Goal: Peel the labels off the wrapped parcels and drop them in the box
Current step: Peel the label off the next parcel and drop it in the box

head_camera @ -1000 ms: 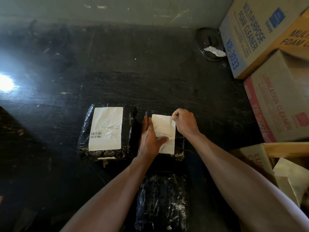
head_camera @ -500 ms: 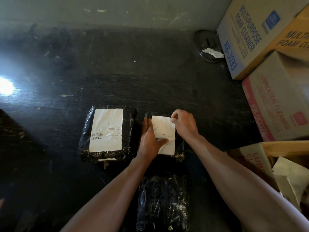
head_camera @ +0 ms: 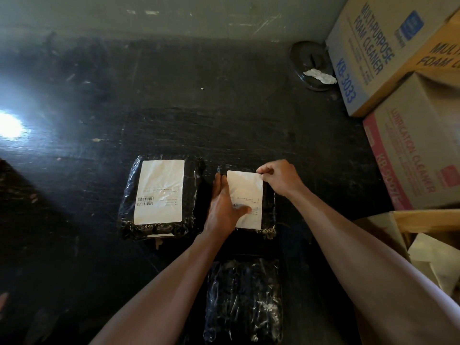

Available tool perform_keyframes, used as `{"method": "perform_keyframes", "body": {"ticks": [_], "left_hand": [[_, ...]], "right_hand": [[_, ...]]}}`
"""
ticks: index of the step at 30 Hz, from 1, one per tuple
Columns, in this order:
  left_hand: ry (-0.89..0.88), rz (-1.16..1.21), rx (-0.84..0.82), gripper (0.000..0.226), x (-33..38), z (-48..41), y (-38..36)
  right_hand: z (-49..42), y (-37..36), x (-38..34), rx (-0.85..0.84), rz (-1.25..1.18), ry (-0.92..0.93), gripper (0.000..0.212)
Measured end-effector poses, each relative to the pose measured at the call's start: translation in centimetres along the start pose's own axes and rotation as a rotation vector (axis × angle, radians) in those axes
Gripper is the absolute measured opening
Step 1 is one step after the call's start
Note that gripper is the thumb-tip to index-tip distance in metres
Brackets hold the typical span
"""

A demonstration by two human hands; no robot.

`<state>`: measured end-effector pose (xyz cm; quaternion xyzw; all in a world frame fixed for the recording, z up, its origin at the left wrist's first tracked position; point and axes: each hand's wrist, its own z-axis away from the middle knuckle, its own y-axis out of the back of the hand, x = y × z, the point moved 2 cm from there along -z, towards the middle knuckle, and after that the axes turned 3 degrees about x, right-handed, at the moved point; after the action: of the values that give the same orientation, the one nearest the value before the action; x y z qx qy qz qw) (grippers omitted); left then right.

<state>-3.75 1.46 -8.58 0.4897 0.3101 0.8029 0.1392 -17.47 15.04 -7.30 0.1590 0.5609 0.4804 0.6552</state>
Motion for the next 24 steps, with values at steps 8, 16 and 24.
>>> {"method": "perform_keyframes", "body": {"ticks": [8, 16, 24], "left_hand": [[0.001, -0.008, -0.019, 0.116, 0.0, 0.2, -0.1], [0.022, -0.01, -0.012, 0.118, 0.5, 0.2, 0.1], [0.023, -0.007, -0.009, 0.118, 0.4, 0.3, 0.1]], "right_hand": [[0.5, -0.5, -0.6, 0.052, -0.026, 0.022, 0.016], [1.2, -0.7, -0.7, 0.107, -0.087, 0.042, 0.004], [1.7, -0.9, -1.1, 0.154, -0.048, 0.055, 0.005]]}}
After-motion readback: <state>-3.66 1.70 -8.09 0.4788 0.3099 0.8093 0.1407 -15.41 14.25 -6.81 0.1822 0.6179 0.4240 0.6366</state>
